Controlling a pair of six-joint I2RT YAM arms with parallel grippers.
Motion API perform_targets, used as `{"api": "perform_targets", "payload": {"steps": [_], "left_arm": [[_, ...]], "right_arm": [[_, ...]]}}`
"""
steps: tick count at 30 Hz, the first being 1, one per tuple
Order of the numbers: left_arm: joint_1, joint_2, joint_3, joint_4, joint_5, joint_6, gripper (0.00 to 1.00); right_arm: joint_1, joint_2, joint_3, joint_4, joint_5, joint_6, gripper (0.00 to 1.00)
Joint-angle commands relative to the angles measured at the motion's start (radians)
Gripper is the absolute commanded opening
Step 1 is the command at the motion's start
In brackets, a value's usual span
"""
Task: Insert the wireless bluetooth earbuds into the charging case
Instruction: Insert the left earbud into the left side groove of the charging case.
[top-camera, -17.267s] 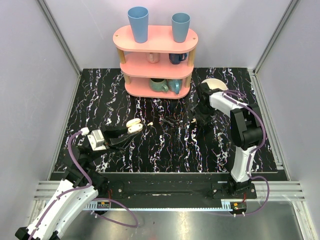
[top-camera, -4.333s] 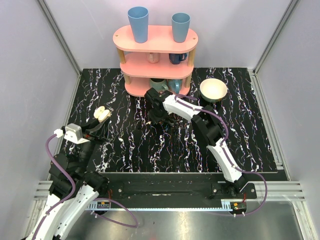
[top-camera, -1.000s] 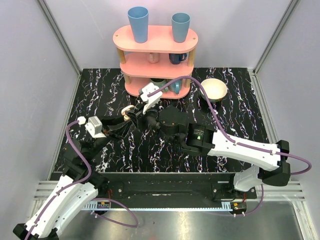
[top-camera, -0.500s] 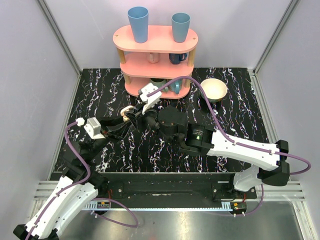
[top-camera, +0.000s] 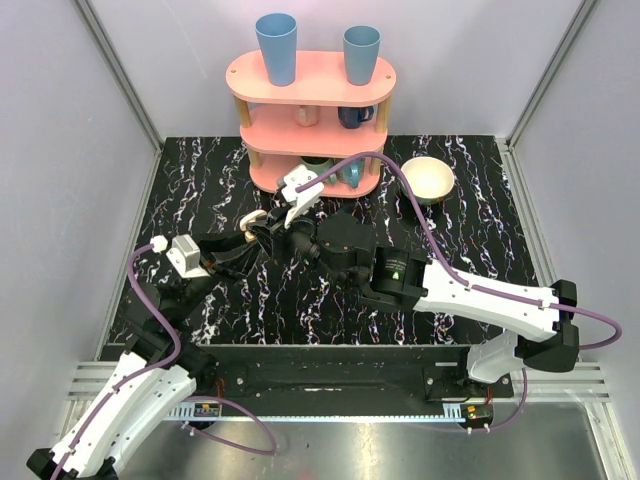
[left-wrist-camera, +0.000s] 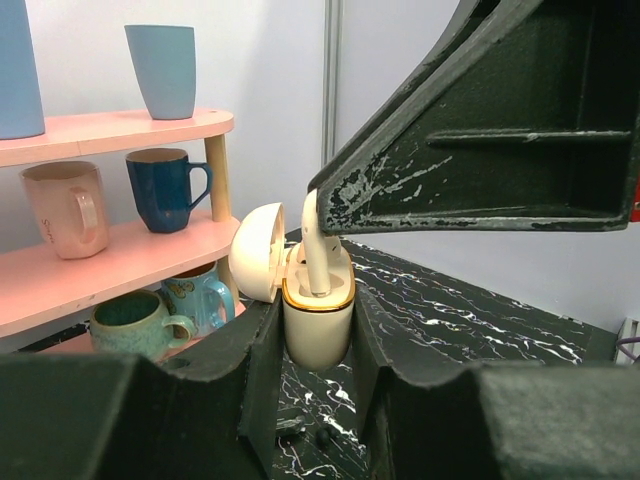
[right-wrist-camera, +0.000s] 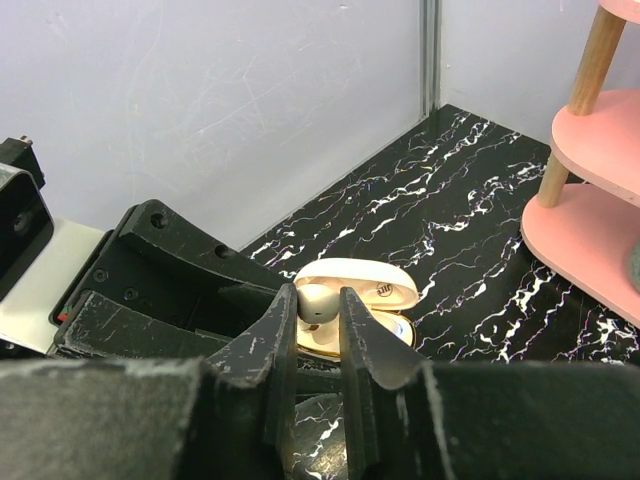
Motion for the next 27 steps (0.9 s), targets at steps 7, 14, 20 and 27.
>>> {"api": "perform_targets", "payload": {"steps": [7, 14, 20, 27], "left_arm": [[0.0, -0.024, -0.003, 0.084, -0.026, -0.012, 0.0], [0.0, -0.027, -0.005, 0.087, -0.026, -0.012, 0.0], [0.0, -0.027, -0.005, 0.085, -0.039, -0.013, 0.0], [0.0, -0.027, 0.004, 0.076, -0.06, -0.018, 0.0]], "right_arm": [[0.012, 0.006, -0.017, 0.033, 0.018, 0.012, 0.0], [0.015, 0.005, -0.025, 0.05, 0.057, 0.005, 0.0], [0.016, 0.0, -0.032, 0.056, 0.028, -0.009, 0.0], [0.021, 0.004, -0.035, 0.031, -0.011, -0.06, 0.0]]}}
